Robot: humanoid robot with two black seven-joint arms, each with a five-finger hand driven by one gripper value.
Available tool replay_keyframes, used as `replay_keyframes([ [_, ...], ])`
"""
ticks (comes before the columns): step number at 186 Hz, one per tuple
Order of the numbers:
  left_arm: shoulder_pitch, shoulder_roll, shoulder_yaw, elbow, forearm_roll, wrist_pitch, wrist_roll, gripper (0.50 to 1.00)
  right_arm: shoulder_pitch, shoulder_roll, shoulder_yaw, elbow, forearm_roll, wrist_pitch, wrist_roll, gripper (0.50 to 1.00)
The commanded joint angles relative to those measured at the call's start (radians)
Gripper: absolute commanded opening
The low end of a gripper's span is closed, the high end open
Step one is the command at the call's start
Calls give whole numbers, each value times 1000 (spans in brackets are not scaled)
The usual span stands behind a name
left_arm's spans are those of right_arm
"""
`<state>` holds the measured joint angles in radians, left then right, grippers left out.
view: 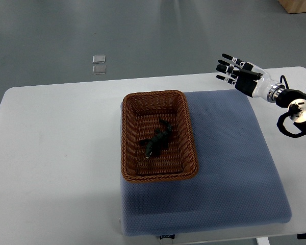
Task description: Place crocodile in brown basket with right hand
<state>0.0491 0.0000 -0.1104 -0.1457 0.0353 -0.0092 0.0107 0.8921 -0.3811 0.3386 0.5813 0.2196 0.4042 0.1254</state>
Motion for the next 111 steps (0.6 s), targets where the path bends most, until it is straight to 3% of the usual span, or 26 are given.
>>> replay_keyframes([
  [1, 0, 0, 0, 0, 0, 0, 0, 1000, -5, 5, 2, 0, 1, 1, 3, 932],
  [111, 0, 0, 0, 0, 0, 0, 0, 1000, -12, 8, 3, 3, -5, 10, 3, 932],
])
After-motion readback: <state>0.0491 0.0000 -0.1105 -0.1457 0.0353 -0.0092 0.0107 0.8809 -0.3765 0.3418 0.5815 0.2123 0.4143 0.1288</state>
